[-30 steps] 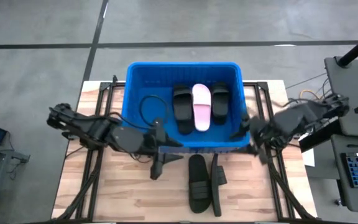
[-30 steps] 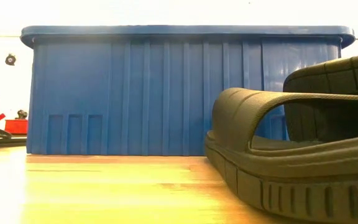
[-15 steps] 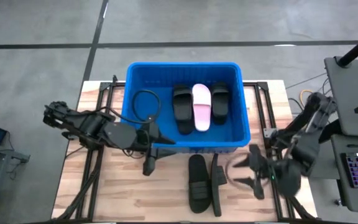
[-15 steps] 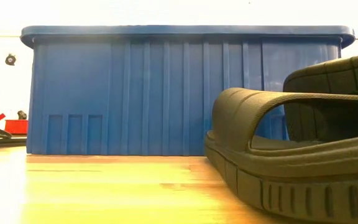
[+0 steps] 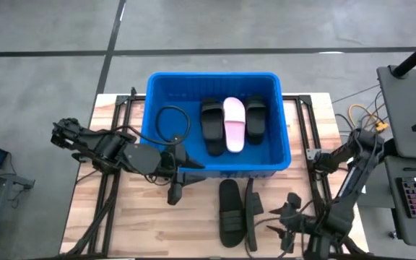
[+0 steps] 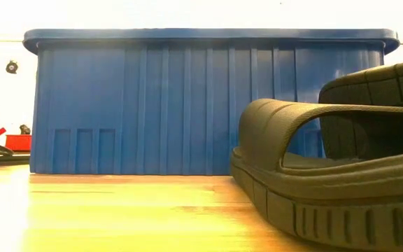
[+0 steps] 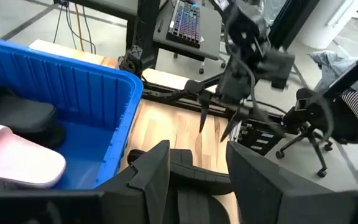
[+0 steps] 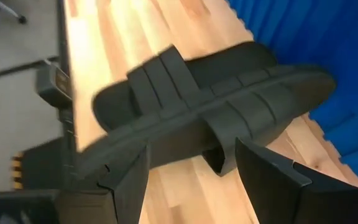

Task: Pick and place slides into bin
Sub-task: Put the black slide into the bin

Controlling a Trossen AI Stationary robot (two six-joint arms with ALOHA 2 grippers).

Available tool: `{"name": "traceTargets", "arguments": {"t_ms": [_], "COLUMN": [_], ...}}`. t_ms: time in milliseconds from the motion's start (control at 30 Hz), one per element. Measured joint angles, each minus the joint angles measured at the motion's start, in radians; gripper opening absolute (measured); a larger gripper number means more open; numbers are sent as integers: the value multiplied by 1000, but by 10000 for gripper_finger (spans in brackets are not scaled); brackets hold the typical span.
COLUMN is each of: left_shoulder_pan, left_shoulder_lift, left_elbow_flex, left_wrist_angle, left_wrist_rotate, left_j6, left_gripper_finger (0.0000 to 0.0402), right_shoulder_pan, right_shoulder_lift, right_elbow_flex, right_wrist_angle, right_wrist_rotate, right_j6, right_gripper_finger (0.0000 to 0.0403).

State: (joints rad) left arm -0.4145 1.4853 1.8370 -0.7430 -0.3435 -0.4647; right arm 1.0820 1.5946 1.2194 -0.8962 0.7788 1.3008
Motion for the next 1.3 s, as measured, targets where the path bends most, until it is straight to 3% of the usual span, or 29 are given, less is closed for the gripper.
{"name": "traceTargets", "arguments": {"t_ms": [367,800,933,1100,1300], "left_shoulder_pan": [0,0,0,0,0], "left_shoulder_lift": [1,8,12,15,14], "left_elbow_flex": [0,-9,-9,-9,-7], "left_wrist_angle": [0,1,1,-1,-1], "left_wrist_rotate": [2,-1,-1,-1,-1], "left_j6": [-28,-28,-28,-27,9], "left_gripper_finger": [144,144,144,144,144], "right_shoulder_pan": [-3,-73,-109,-121,-120], "right_shoulder_lift": [207,327,315,237,51], "right_elbow_flex": [0,0,0,4,59], "right_wrist_angle": [-152,-100,-97,-94,-106], "right_wrist_rotate": [32,85,52,14,18], "right_j6": [162,166,154,51,-122], "right_gripper_finger": [226,218,164,34,12]}}
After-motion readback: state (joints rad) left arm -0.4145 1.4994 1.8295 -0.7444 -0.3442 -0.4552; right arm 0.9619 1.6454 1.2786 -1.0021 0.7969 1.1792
